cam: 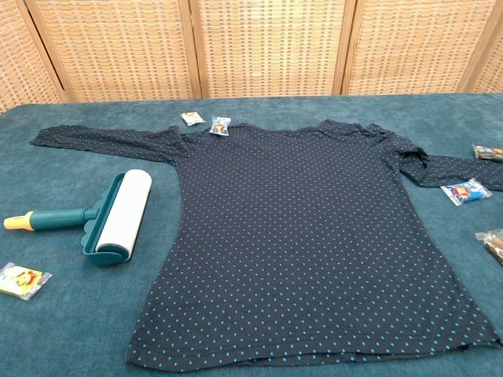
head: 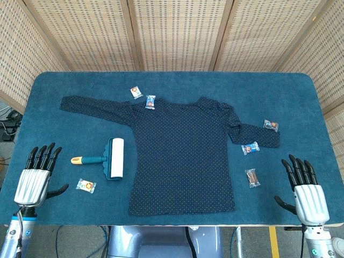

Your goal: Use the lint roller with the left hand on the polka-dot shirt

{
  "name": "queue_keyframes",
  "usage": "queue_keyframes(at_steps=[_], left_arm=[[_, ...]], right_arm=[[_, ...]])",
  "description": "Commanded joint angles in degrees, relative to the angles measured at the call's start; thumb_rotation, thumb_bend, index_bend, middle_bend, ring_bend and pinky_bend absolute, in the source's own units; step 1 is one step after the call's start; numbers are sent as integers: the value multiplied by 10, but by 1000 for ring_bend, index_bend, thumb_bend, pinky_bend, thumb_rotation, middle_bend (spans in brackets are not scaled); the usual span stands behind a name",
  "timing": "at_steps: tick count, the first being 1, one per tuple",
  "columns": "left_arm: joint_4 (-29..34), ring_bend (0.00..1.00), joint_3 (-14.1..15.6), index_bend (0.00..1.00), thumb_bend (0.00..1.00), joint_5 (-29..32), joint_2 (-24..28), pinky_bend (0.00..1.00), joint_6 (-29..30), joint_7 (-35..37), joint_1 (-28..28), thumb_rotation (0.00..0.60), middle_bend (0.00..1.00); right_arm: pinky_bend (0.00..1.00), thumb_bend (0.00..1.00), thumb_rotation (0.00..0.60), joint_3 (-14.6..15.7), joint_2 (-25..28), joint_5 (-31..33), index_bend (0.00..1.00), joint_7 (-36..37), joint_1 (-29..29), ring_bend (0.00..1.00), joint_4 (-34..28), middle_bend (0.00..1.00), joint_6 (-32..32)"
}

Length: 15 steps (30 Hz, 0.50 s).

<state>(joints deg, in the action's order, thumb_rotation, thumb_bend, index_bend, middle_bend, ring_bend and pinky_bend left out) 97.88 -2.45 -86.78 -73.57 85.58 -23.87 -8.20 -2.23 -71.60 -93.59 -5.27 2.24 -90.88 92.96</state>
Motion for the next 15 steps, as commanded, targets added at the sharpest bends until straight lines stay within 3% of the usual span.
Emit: queue_keyframes(at_steps=[1,15], left_arm=[[1,0,0,0,0,1,0,0,0,-1,0,600,0],[7,0,-1,0,0,7,4,0,-5,-4,0,600,0]], right_arm=[[0,38,600,0,0,1,0,1,0,0,0,0,0],[0,36,600,2,2,-4,0,3,-1,0,-5,0,-2]])
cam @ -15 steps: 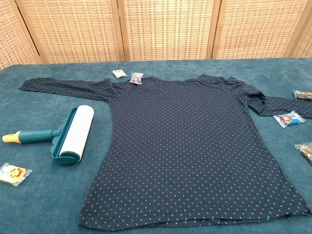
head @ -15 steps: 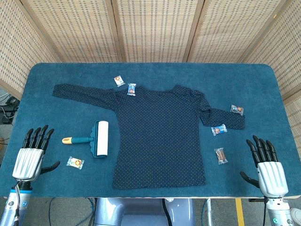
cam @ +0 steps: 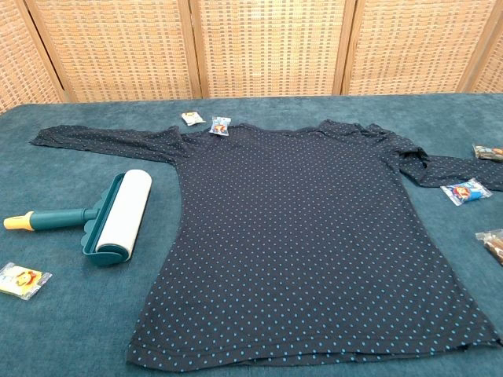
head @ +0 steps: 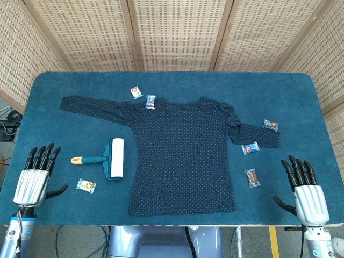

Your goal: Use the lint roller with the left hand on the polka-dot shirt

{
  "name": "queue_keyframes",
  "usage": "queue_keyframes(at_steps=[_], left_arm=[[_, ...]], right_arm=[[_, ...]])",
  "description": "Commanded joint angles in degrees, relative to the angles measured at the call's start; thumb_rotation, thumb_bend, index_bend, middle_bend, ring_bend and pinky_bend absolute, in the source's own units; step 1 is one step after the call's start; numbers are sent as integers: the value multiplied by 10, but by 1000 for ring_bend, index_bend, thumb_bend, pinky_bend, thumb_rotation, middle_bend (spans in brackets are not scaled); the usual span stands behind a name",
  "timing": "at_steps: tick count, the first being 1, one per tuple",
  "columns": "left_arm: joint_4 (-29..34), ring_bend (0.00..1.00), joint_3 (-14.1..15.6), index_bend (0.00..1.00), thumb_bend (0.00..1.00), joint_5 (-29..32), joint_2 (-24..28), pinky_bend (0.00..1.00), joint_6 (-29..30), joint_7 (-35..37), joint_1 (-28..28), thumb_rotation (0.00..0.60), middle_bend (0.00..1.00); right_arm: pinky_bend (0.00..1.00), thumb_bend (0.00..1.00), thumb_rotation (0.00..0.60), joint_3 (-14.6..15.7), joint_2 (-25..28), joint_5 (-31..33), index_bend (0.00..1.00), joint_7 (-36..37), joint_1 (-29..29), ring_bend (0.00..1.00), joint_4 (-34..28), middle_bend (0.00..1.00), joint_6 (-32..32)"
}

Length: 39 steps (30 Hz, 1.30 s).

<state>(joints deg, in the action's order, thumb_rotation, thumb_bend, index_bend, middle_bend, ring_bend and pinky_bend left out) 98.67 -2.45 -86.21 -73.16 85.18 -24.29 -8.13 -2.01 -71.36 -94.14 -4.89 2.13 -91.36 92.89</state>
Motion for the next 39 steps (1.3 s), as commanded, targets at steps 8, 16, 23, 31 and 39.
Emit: queue_keyframes(at_steps=[8,16,23,31,39], left_arm=[[0,0,-1,0,0,5,-1,0,-5,-3,-2,600,0],[0,0,2,0,0,4,-3,0,-6,-12,-1,600,0],[1,0,1,0,0,9,-3,0,-13,-13,-4,600,0],[10,0,-3,0,0,19,1,0,-27,-15,-12,600,0],[13,0,-17,0,0,44,7,0,-59,-44,-35,600,0]], right_arm=[[0,36,600,-2,0,7,0,3,1,0,1,0,-5],[0,36,600,-2,3,4,0,6,-1,0,-2,0,-3],[0,36,600,0,2,5,0,2,0,0,-3,0,-8],[0,37,600,-1,5,7,0,3,-2,0,-7,0,-8],[0,37,600,-2,7,11,0,8,-2,0,-9,0,-10]])
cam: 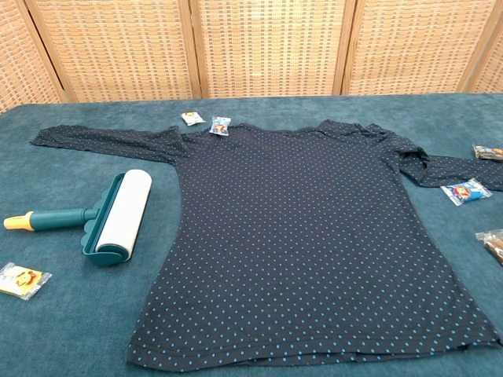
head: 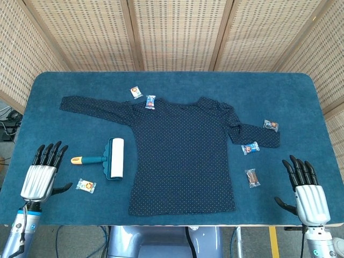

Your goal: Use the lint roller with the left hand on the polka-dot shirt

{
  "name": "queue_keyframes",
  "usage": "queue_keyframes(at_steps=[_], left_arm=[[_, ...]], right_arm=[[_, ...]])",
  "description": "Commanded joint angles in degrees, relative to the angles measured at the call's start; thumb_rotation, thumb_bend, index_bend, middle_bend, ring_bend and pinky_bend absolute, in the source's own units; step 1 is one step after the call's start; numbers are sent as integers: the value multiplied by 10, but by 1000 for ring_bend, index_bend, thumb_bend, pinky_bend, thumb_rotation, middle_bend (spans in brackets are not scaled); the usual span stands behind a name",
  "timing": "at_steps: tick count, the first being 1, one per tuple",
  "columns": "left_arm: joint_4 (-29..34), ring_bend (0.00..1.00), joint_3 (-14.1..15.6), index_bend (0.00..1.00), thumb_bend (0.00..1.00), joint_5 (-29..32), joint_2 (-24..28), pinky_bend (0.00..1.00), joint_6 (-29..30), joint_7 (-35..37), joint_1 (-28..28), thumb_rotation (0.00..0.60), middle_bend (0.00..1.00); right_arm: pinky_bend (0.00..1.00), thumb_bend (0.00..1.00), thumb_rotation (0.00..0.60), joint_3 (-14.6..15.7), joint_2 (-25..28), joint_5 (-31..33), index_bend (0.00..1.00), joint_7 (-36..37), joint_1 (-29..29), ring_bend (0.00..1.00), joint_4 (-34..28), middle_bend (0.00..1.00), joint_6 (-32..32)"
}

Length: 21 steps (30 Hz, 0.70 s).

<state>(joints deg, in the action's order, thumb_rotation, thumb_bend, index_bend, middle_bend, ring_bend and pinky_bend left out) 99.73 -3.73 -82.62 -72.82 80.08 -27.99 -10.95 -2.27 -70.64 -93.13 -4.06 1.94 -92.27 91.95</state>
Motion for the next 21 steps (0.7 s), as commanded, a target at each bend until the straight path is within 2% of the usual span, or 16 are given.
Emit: queue_keyframes(at_steps=[1,3,6,9,12,14,16,18,21], left_arm=[[4,0,-6,0,0,12,5,1,-13,-9,-9,600,0],[8,0,-9,0,0,20,8,16,-20,-11,-14,600,0],[12,4,-13,0,0,30,13,105,-30,-13,-20,600,0],[14,112,-18,0,0,39,17,275,-39,-17,-27,600,30],[9,306,-24,0,0,45,19,434,-47,-13,-37,600,259],[8,445,-29,0,15,55,22,538,-59,-11,-45,600,473],[9,543,-31,0,53,64,26,605,-74,-5,-52,600,610],[13,618,-35,0,106,81,36,653,-104,9,-66,600,707],[16,697,-42,0,175,137,59,698,-186,34,-98,600,802]], right_arm=[[0,37,600,0,0,1,0,0,0,0,0,0,-2],[0,37,600,0,-1,1,0,-1,1,0,0,0,-3],[0,37,600,1,-1,1,0,-2,1,0,1,0,-5],[0,37,600,1,-2,2,0,-4,2,0,1,0,-7],[0,37,600,1,-3,3,0,-4,2,0,1,0,-9],[0,35,600,1,-3,3,0,-5,2,0,1,0,-9],[0,36,600,1,-3,3,0,-5,2,0,1,0,-9],[0,36,600,0,-3,4,0,-4,2,0,1,0,-9],[0,35,600,0,-4,6,0,-2,2,0,2,0,-11]])
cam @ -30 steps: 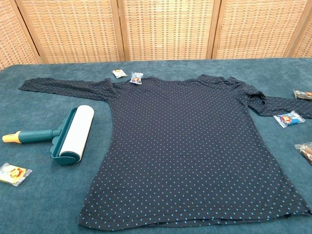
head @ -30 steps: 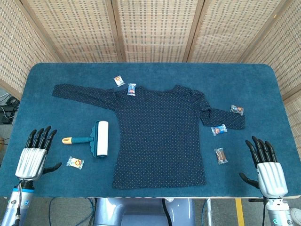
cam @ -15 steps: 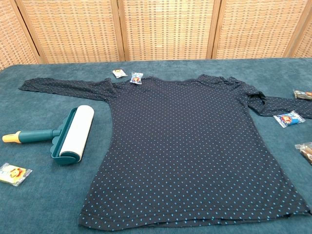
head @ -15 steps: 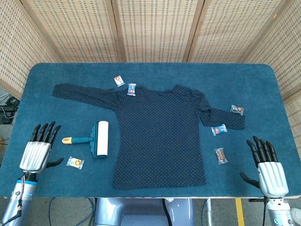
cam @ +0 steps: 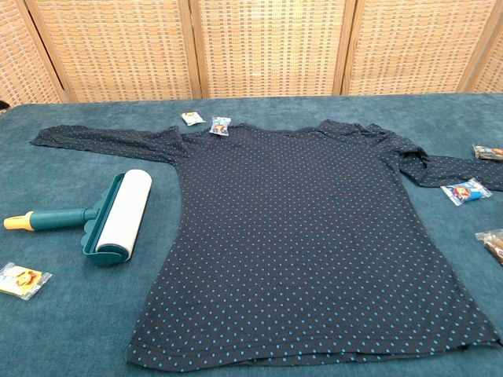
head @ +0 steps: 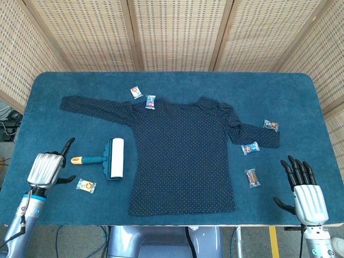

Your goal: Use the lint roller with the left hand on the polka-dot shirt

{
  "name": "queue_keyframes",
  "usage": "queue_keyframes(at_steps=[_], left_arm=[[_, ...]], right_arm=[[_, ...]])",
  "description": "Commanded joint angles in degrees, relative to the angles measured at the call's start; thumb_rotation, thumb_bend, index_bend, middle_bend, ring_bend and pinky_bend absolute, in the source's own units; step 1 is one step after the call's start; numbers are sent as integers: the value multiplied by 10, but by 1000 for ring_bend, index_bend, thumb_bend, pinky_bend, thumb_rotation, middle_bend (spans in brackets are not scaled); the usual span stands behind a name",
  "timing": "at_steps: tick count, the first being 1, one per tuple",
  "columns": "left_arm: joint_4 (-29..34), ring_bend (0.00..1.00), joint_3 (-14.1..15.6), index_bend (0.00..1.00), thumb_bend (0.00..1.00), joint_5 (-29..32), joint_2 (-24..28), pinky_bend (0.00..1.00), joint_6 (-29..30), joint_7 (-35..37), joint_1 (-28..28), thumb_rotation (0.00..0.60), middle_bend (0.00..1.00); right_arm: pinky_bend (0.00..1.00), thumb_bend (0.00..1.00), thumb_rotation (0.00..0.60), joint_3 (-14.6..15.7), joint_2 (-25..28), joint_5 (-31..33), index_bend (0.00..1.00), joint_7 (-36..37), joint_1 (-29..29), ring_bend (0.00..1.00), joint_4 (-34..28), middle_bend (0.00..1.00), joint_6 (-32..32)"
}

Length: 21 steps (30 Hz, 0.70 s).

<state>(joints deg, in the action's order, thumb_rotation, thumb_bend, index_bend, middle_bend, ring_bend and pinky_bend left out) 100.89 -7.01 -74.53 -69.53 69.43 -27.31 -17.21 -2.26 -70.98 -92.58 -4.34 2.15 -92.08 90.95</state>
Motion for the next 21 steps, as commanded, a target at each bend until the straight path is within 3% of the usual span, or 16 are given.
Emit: queue_keyframes(at_steps=[1,4,7,14,21], left_arm=[[5,718,-10,0,187,65,31,708,-89,27,-41,600,826],[2,757,-13,29,213,85,34,724,-104,21,-54,600,870],[-2,776,-15,147,292,106,34,740,-114,15,-64,600,894],[-26,784,-16,320,384,150,21,741,-134,6,-93,600,906],[-59,785,-8,408,403,186,0,741,-156,-13,-122,600,907]], right_arm=[[0,36,600,0,0,1,0,1,0,0,1,0,-1],[0,36,600,-1,-1,1,0,1,1,0,1,0,-1],[0,36,600,-1,-1,2,0,1,1,0,2,0,-2],[0,36,600,-2,-2,3,0,0,1,0,4,0,-3],[0,35,600,-4,-3,7,0,1,2,0,6,0,-4]])
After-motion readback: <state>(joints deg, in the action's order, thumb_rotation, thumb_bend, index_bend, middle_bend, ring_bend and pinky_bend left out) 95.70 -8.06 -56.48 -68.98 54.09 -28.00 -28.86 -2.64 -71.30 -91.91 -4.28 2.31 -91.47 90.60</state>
